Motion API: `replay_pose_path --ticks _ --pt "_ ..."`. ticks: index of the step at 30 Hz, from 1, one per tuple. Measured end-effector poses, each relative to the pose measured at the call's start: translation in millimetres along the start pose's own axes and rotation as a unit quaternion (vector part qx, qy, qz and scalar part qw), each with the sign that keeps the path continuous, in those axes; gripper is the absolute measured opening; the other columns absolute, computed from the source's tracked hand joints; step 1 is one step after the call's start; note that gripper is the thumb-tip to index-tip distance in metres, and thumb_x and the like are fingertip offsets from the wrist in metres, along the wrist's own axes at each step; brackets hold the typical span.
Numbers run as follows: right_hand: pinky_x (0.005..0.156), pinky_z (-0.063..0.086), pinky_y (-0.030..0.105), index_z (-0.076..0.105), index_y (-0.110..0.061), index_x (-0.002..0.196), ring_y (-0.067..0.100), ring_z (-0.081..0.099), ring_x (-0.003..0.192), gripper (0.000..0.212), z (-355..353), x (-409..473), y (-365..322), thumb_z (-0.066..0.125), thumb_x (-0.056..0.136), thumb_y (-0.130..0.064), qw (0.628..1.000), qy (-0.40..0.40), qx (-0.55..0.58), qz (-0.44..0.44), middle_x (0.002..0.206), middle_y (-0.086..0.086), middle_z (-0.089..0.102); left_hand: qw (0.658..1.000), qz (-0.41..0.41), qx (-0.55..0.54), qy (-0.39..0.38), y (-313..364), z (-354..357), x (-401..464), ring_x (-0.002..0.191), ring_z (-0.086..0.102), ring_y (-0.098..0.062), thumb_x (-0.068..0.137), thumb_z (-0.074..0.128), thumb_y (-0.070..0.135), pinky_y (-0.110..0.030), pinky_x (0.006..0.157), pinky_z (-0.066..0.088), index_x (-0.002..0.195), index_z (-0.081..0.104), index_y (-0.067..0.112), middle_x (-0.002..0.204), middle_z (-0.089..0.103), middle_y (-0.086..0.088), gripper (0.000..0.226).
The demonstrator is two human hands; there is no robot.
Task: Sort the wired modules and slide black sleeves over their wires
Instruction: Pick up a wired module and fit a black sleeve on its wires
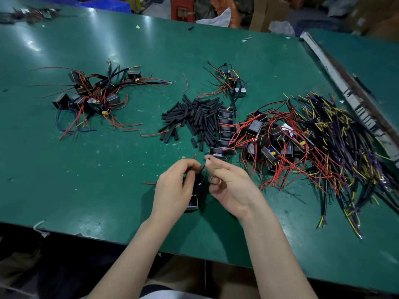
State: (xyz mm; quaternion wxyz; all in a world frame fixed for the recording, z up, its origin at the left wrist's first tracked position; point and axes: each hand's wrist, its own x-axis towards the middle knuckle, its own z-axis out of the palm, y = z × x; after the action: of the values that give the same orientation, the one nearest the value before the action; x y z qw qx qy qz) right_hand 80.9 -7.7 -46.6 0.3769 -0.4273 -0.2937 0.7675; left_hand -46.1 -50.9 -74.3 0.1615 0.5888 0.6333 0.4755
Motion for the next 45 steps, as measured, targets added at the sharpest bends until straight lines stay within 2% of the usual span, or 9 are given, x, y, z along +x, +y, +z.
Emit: replay_pose_path --ticks 3,10,13,19,23,29,38,42,45 --pt "0.043 0.033 0.013 0.071 -0.017 0.100 0.001 0.043 0.046 0.014 2 2 2 0.063 0.089 -0.011 1.000 -0.026 0.007 0.005 0.060 -0.013 0.056 0.999 0.004 0.044 0.020 -1 -3 1 0.088 0.059 -0.008 0.088 0.056 -0.003 -0.018 0.079 0.043 0.098 0.069 0.012 0.094 0.068 0.003 0.023" --pt "0.056 0.040 0.016 0.072 -0.024 0.094 0.001 0.061 0.070 0.009 20 6 14 0.064 0.090 -0.027 0.991 -0.002 -0.123 -0.048 0.085 -0.013 0.071 0.990 -0.036 0.134 0.019 -6 -10 7 0.096 0.063 -0.027 0.089 0.054 0.001 -0.046 0.078 0.049 0.107 0.070 0.014 0.102 0.069 -0.002 0.027" --pt "0.058 0.040 0.018 0.070 -0.024 0.092 0.000 0.062 0.068 0.005 28 9 10 0.067 0.089 -0.025 0.987 0.006 -0.153 -0.058 0.079 -0.014 0.070 0.991 -0.049 0.124 0.025 -7 -13 7 0.096 0.063 -0.027 0.087 0.055 0.002 -0.047 0.079 0.048 0.106 0.070 0.013 0.101 0.069 -0.002 0.027" --pt "0.054 0.043 0.007 0.070 -0.023 0.086 -0.006 0.060 0.061 0.017 30 16 6 0.065 0.089 -0.008 0.962 0.021 -0.211 -0.170 0.066 -0.015 0.069 0.995 -0.090 0.045 -0.009 -1 -17 8 0.100 0.060 -0.018 0.086 0.033 0.052 -0.045 0.088 0.044 0.100 0.072 0.020 0.100 0.069 0.006 0.052" --pt "0.071 0.049 0.012 0.070 -0.028 0.082 -0.004 0.063 0.072 0.026 31 21 1 0.066 0.086 -0.002 0.943 0.027 -0.248 -0.219 0.075 -0.013 0.070 0.996 -0.082 0.035 -0.021 -8 -15 8 0.096 0.060 -0.021 0.091 0.060 0.029 -0.047 0.087 0.044 0.094 0.072 0.017 0.094 0.067 0.004 0.018" --pt "0.055 0.046 0.013 0.071 -0.021 0.081 -0.002 0.059 0.059 0.017 34 25 -1 0.069 0.086 -0.005 0.951 0.019 -0.249 -0.183 0.064 -0.011 0.068 0.995 -0.074 0.033 -0.054 -2 -18 10 0.094 0.057 -0.020 0.074 0.039 0.055 -0.046 0.087 0.043 0.089 0.072 0.019 0.089 0.062 0.005 0.052" --pt "0.059 0.048 0.015 0.070 -0.022 0.074 -0.001 0.059 0.059 0.017 34 31 -7 0.073 0.082 -0.008 0.931 0.047 -0.316 -0.175 0.066 -0.008 0.066 0.994 -0.094 0.016 -0.056 -4 -15 10 0.088 0.057 -0.017 0.078 0.054 0.046 -0.045 0.085 0.044 0.086 0.070 0.022 0.084 0.060 0.007 0.030" --pt "0.055 0.048 0.011 0.069 -0.015 0.091 0.004 0.058 0.064 0.007 36 34 -42 0.072 0.085 -0.013 0.919 -0.003 -0.380 -0.110 0.075 -0.004 0.066 0.993 -0.117 -0.030 -0.008 -6 -15 11 0.086 0.057 -0.016 0.079 0.053 0.034 -0.043 0.087 0.044 0.078 0.068 0.016 0.084 0.060 0.007 0.024" --pt "0.058 0.052 0.015 0.061 -0.005 0.118 0.005 0.062 0.065 0.033 39 41 -69 0.068 0.088 -0.017 0.931 0.006 -0.345 -0.121 0.088 0.002 0.068 0.990 -0.127 -0.050 0.017 -9 -15 11 0.082 0.056 -0.012 0.080 0.052 0.032 -0.036 0.084 0.045 0.078 0.068 0.013 0.083 0.060 0.006 0.025"
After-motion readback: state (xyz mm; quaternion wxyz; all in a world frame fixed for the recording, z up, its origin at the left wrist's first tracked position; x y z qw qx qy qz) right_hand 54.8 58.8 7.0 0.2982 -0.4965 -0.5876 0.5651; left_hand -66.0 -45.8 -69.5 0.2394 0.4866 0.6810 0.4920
